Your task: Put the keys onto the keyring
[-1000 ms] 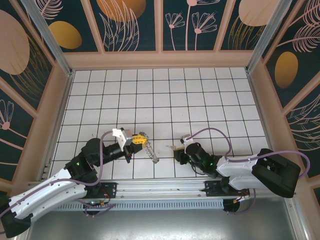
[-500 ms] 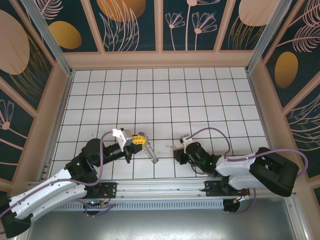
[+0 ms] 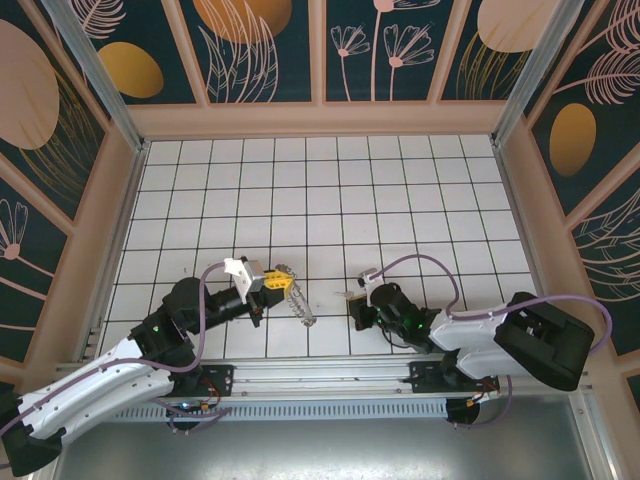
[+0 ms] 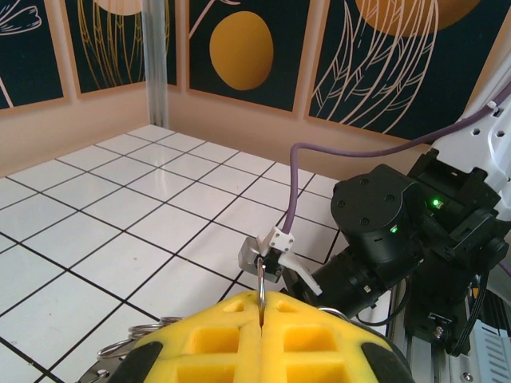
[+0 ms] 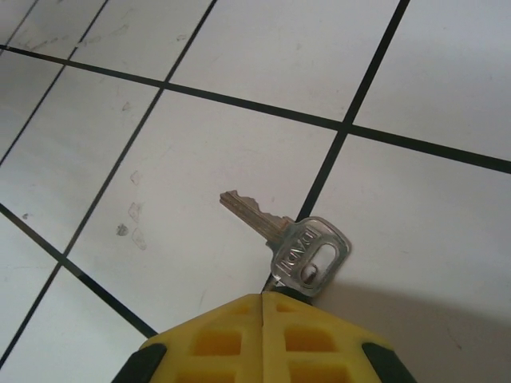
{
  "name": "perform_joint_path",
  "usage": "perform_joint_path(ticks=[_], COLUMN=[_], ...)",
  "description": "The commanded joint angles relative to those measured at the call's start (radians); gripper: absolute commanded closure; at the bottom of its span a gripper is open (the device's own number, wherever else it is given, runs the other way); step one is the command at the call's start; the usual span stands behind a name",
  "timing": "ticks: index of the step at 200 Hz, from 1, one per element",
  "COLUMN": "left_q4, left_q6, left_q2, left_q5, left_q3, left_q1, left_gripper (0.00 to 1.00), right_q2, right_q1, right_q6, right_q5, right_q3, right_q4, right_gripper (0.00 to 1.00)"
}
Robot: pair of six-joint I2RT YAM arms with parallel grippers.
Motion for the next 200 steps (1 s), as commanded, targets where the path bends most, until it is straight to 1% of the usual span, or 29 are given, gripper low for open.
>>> perform_joint_path(ticks=[1,41,71,82,98,103,110,137,159,200], left_q4=[0.073,0.077,0.081,0.087,0.087,0.086,0.085,0.079,0.073,0.075], left_q6=[-0.019,-0.019,-0.021,-0.021,-0.021,-0.021,-0.021,-0.022,-0.022,-0.025], left_q2=[-0.015,-0.013,-0.020,-0.026,-0.030,-0.032,-0.033,-0.031,-0.037,-0.043], left_q5=[0.008,0.006,0.010,0.011,0.011,0.010,0.007,0.007,-0.001,-0.005], left_q3=[-0.005,-0.007,-0.011,-0.015,-0.013,-0.014,-0.013,-0.012,-0.008,-0.011], left_q1=[-0.004,-0.005,-0.004,-0.004,-0.004,-0.004,-0.004,-0.005,-0.004,-0.004], left_gripper=[1.00,1.00,1.00,1.00,1.00,1.00,1.00,1.00,1.00,1.00], right_q2=[-0.082,-0.258,-0.288,-0.273,-0.232,-0.212,-0.175,-0.037,0.041,0.114], right_q1=[-0.007,-0.018,-0.054,-0.063,-0.068,-0.068,-0.069,-0.056,-0.042,-0.038], right_q6=[-0.006,0.014,0.056,0.080,0.130,0.144,0.160,0.203,0.227,0.249], right_q5=[0.001,0.011,-0.023,-0.039,-0.047,-0.050,-0.053,-0.062,-0.054,-0.037], right_q3=[0.022,0.061,0.144,0.166,0.191,0.200,0.214,0.290,0.336,0.385], right_q4=[-0.060,-0.287,-0.470,-0.497,-0.507,-0.510,-0.516,-0.551,-0.570,-0.603], right_gripper=[1.00,1.00,1.00,0.99,0.80,0.76,0.73,0.67,0.63,0.65])
